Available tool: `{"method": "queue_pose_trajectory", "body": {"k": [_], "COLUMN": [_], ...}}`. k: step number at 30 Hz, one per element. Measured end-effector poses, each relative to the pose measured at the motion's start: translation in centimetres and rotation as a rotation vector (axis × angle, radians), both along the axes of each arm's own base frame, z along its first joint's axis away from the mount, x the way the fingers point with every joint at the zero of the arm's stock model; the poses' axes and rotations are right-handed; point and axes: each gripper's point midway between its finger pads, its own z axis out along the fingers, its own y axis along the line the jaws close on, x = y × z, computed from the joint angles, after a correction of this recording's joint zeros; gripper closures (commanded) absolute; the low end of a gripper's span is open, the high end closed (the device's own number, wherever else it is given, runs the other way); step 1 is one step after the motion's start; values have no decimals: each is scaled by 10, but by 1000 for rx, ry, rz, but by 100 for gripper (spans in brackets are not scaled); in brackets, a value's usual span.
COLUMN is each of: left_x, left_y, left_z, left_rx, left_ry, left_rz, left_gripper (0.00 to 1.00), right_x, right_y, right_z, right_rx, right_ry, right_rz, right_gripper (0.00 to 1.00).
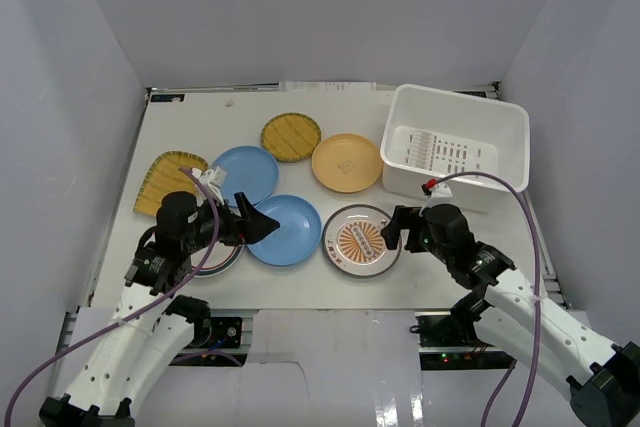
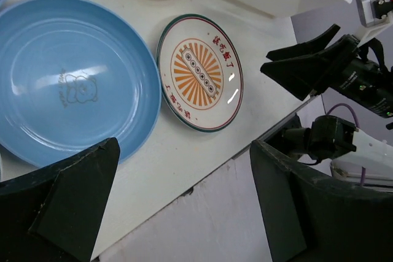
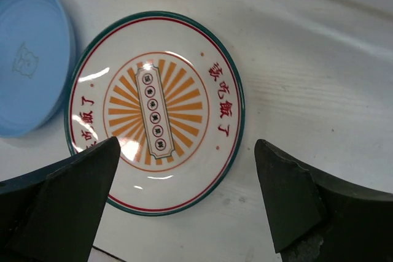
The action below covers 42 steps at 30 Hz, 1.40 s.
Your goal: Place the plates into the plastic bin on the countertop
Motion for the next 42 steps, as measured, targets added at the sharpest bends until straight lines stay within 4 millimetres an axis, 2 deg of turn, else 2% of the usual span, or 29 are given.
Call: {"method": "queue_pose_trajectory", "body": {"k": [2, 8, 13, 16, 19, 21, 24, 25, 28, 29, 31, 37, 39, 42], "left_x": [-5, -18, -24, -23, -18, -15, -16, -16, -15, -14, -9, 20, 24, 24], "left_y": [-2, -8, 7, 18, 31, 37, 45, 48, 54, 56, 57, 45, 36, 20], "left_z": [-3, -18, -37, -45, -45, -46, -63, -68, -73, -71, -61, 1, 15, 33], "left_rx": [-14, -50, -3, 18, 5, -26, -50, -49, -39, -32, -17, 2, -3, -16], "left_ry": [39, 184, 279, 314, 316, 318, 356, 369, 384, 377, 358, 169, 97, -8], "left_rz": [-14, -29, 73, 166, 281, 353, 442, 464, 512, 519, 519, 416, 347, 210], "left_gripper": [2, 2, 2, 2, 6, 8, 10, 10, 10, 10, 10, 9, 8, 4], "right_x": [-9, -13, -21, -26, -30, -26, -26, -25, -26, -25, -22, -27, -28, -25], "right_y": [-11, -16, -15, -14, -11, -5, -1, -1, -3, -3, -2, -8, -10, -8], "right_z": [-14, -24, -53, -71, -86, -84, -90, -91, -95, -93, -81, -40, -14, 57], "right_rx": [-5, 39, 33, 66, 122, 181, 234, 249, 288, 312, 368, 387, 378, 396], "right_ry": [34, 64, 163, 213, 253, 247, 257, 258, 261, 254, 218, 123, 96, -1], "right_rz": [-41, -106, -110, -117, -129, -135, -150, -159, -192, -204, -213, -181, -163, -115], "right_gripper": [9, 14, 19, 25, 37, 42, 61, 72, 87, 91, 92, 92, 92, 92]}}
